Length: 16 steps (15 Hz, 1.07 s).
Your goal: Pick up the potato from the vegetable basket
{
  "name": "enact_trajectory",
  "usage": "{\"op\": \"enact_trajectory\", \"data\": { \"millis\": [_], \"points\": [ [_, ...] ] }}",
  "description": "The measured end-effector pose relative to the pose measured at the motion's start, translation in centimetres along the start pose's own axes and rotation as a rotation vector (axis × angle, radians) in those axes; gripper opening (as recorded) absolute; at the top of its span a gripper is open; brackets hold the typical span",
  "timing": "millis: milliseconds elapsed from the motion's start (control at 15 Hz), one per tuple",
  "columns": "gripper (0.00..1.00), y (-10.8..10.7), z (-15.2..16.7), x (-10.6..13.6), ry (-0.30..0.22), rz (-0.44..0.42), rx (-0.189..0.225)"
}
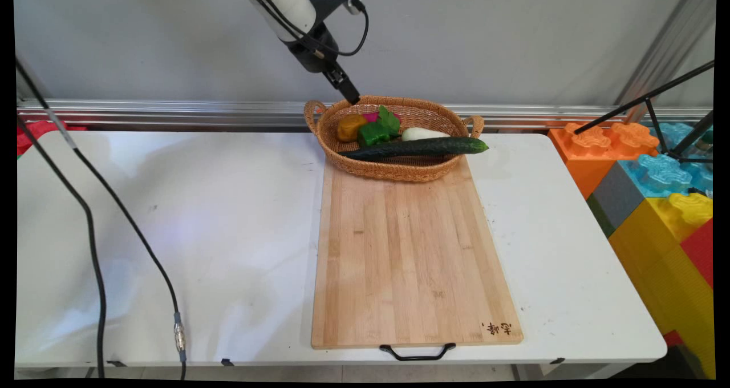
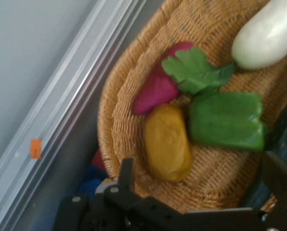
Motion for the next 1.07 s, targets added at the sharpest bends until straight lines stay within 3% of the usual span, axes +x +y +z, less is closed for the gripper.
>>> {"op": "enact_trajectory", "data": {
  "millis": [600, 1067],
  "points": [
    [1.00, -2.8, 6.7, -2.1, -0.054, 0.110, -0.085],
    [1.00, -3.6, 9.9, -2.2, -0.063, 0.185, -0.107]
  ]
}}
